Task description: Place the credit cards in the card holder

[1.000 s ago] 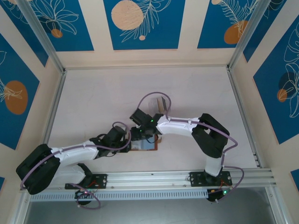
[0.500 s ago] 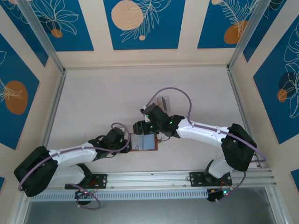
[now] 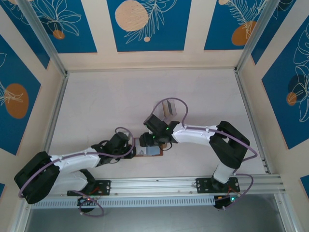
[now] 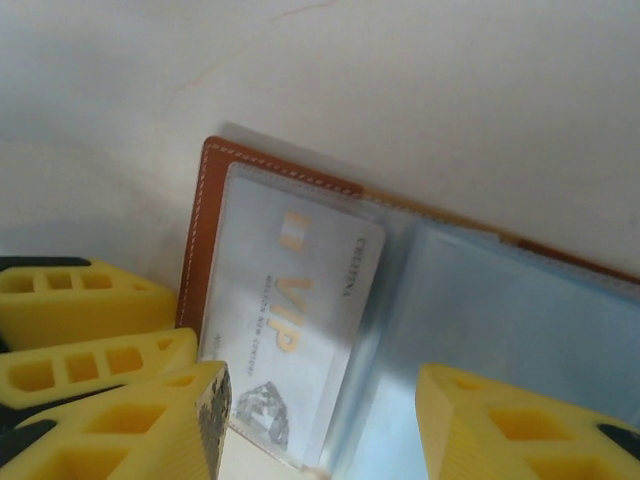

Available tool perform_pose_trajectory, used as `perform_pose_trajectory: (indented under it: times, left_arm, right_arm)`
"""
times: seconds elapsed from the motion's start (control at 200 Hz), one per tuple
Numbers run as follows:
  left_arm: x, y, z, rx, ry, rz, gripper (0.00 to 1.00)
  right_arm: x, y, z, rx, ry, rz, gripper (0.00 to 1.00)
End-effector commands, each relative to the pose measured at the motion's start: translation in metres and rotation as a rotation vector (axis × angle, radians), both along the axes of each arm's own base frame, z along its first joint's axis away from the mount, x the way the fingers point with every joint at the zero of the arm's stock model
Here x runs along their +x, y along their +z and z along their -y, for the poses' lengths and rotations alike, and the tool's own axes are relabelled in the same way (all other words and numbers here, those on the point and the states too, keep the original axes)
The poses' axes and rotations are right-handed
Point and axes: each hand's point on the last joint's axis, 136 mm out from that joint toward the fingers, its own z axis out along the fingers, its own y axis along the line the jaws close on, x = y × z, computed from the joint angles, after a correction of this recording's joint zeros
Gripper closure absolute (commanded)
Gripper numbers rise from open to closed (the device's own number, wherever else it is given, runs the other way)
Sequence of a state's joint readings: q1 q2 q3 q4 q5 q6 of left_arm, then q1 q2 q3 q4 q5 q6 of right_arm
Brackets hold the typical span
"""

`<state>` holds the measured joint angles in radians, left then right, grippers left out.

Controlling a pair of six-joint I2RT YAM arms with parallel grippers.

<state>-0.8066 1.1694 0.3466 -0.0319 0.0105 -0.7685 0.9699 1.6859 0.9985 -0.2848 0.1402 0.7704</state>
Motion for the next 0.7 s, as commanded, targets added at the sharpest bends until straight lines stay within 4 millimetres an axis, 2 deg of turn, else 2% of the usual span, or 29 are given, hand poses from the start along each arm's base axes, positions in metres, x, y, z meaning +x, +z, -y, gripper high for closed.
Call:
perform_pose_trajectory:
  times: [0.0,0.235,0.48,0.695]
  left_arm:
    - [-0.011,-0.016,-0.015,0.075,-0.001,-0.038,0.73]
    - [-0.011,-0.017,-0.015,0.076,-0.002,-0.038,0.73]
    - [-0.012,-0.017,-0.015,0.077,-0.003,-0.040,0.73]
    - [-0.011,-0.016,-0.015,0.076,-0.003,-0.037,0.73]
  right_arm:
    - [0.008,0.023,0.002,-0.069,-0.002,0.119,0.47]
    - [0.021,0.017,0.033,-0.268,-0.021,0.181,0.46]
    - [0.032,0.000,0.039,-0.333,-0.007,0.171,0.47]
    - [0.028,-0.024,0.042,-0.367,-0.004,0.129,0.49]
